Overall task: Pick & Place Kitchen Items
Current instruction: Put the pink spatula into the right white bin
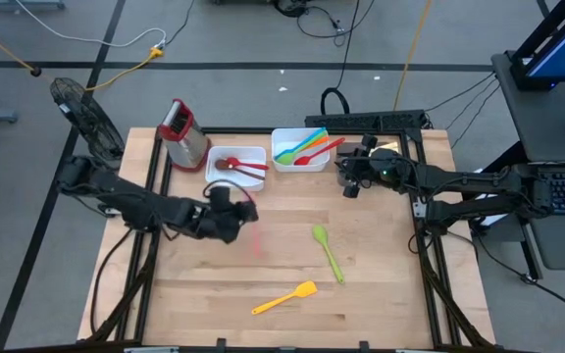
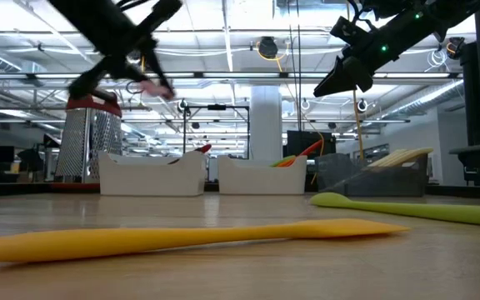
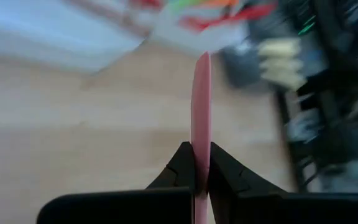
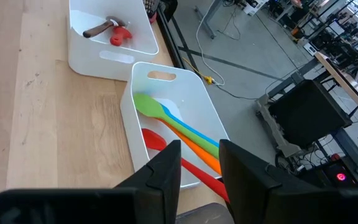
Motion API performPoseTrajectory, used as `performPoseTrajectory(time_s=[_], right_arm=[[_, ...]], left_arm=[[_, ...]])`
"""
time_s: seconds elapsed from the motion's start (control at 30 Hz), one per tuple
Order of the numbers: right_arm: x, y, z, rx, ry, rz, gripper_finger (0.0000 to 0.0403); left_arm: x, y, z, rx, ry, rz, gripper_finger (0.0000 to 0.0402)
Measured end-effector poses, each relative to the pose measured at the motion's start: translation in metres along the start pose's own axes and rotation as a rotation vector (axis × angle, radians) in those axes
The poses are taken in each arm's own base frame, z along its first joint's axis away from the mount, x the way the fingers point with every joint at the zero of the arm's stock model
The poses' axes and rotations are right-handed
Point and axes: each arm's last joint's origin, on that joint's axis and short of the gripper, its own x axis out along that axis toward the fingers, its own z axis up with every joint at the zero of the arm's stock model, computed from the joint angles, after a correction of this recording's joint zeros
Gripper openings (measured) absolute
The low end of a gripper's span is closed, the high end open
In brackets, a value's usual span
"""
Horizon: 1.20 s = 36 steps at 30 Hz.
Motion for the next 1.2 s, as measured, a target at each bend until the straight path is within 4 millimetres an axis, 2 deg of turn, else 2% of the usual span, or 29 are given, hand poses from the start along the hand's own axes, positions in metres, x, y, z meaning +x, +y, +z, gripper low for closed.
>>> performPoseTrajectory(time_s=[0.37, 0.47, 0.6, 0.7, 0.77, 1.03, 1.2], right_arm=[[-0.001, 0.000, 0.001, 0.036, -0.015, 0.016, 0.0105], [-0.004, 0.001, 0.004, 0.185, -0.075, 0.133, 0.0105], [-0.010, 0.002, 0.009, 0.421, -0.160, 0.393, 0.0105], [-0.011, 0.000, 0.012, 0.589, -0.187, 0.580, 0.0105], [-0.011, -0.001, 0.011, 0.650, -0.176, 0.643, 0.0109], [-0.013, -0.005, 0.018, 0.678, -0.259, 0.706, 0.0168], [-0.001, -0.003, 0.019, 0.784, -0.238, 0.799, 0.0213]], left_arm=[[0.039, -0.046, 0.031, -0.112, -0.277, -0.321, 0.0008], [0.048, -0.053, 0.039, -0.119, -0.334, -0.382, 0.0008], [0.060, -0.057, 0.045, -0.109, -0.380, -0.426, 0.0008], [0.068, -0.058, 0.048, -0.120, -0.415, -0.456, 0.0008], [0.072, -0.060, 0.048, -0.117, -0.438, -0.479, 0.0008], [0.082, -0.061, 0.047, -0.056, -0.496, -0.517, 0.0008], [0.078, -0.066, 0.049, -0.001, -0.517, -0.588, 0.0008]])
